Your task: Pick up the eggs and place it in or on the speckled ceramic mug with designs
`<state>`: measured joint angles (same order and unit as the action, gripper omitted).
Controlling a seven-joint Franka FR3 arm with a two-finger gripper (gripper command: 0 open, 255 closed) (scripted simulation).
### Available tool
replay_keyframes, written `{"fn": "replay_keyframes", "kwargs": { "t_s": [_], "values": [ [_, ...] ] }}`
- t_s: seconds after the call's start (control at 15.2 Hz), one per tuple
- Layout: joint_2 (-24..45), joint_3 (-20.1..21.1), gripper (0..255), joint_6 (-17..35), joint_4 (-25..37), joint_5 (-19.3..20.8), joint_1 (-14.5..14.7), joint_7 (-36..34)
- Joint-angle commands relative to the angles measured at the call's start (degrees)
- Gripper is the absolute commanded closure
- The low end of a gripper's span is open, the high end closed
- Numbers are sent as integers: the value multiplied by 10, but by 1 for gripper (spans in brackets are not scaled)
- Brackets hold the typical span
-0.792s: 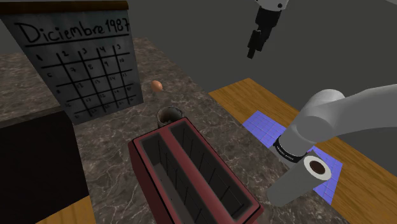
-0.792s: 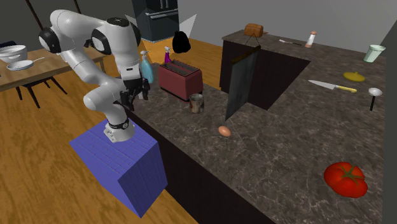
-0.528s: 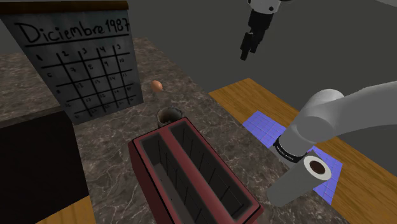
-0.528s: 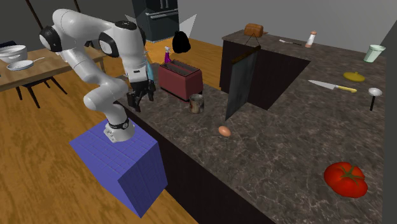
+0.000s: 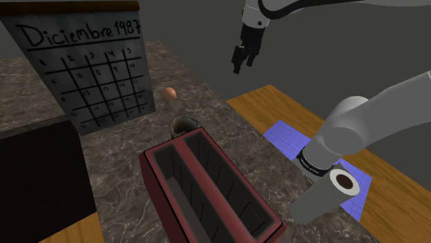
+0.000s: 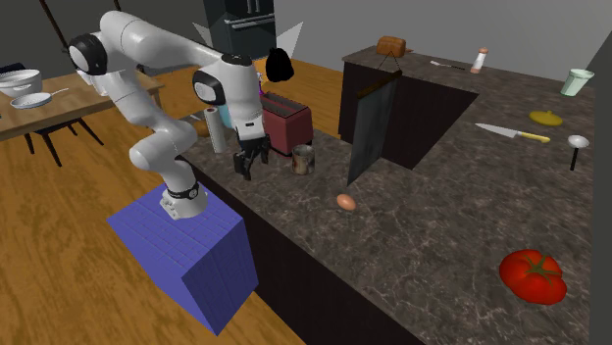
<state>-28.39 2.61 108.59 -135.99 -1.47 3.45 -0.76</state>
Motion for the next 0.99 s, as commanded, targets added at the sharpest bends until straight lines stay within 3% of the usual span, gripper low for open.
{"fn": "replay_keyframes", "kwargs": {
  "t_s": [0.0, 0.92],
  "values": [
    [38, 11, 0, 32, 10, -7, 4, -19],
    [316, 72, 0, 163, 181, -4, 34, -152]
  ]
}}
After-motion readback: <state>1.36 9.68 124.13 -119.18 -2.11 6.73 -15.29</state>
